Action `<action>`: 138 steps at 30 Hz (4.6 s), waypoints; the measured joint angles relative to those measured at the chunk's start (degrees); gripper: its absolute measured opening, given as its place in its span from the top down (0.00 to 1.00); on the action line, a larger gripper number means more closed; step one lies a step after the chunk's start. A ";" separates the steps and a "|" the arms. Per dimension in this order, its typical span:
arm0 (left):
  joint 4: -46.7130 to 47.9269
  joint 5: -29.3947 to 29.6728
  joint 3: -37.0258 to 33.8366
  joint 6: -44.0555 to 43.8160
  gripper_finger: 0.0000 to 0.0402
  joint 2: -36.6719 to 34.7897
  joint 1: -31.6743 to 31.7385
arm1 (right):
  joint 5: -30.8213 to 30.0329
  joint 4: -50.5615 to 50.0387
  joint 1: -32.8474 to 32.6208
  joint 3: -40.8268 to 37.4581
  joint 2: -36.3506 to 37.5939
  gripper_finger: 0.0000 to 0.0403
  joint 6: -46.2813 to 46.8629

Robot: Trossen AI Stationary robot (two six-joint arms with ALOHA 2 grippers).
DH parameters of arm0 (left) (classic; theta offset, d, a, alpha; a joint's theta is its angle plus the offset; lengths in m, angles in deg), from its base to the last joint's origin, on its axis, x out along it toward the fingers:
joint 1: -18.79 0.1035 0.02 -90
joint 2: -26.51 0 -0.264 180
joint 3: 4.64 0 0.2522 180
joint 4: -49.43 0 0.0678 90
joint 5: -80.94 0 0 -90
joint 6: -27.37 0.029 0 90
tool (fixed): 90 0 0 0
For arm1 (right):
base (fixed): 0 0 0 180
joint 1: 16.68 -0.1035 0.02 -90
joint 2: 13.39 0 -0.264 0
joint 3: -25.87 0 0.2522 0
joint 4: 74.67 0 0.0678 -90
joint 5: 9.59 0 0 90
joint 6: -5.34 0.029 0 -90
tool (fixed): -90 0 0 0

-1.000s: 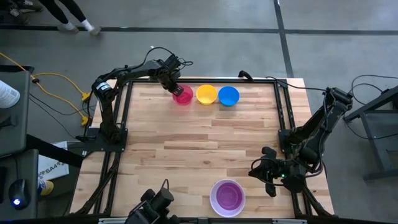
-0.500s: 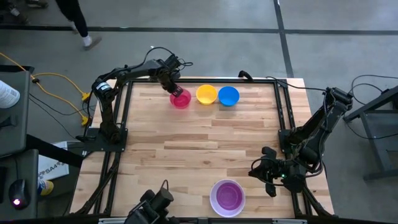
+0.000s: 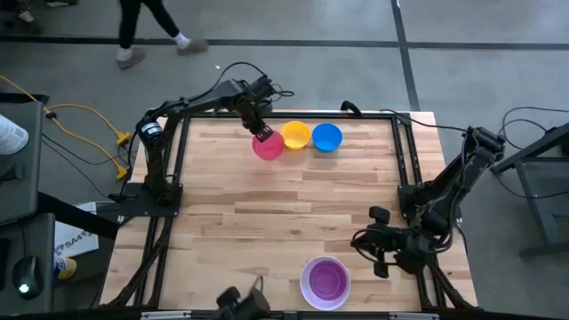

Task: Nest bowls inside each other
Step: Stack the red bowl on the violet bowl

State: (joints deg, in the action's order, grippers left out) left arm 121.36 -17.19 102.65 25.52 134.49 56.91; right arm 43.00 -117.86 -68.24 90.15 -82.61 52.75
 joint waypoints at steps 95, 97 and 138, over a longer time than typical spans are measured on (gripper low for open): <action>6.38 -5.48 14.37 -16.24 1.00 3.39 -38.89 | 26.44 2.47 23.43 21.46 -18.94 0.87 -63.47; 6.31 -5.59 14.37 -16.24 1.00 3.39 -38.89 | 25.60 2.19 23.40 21.44 -18.96 0.84 -63.80; 1.32 -14.31 14.45 -10.55 1.00 3.89 -40.82 | 28.79 2.36 22.62 21.40 -18.96 0.77 -64.14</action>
State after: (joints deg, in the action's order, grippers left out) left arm 122.68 -31.50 117.11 14.97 138.38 16.09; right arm 71.79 -115.50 -45.62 111.55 -101.58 -11.40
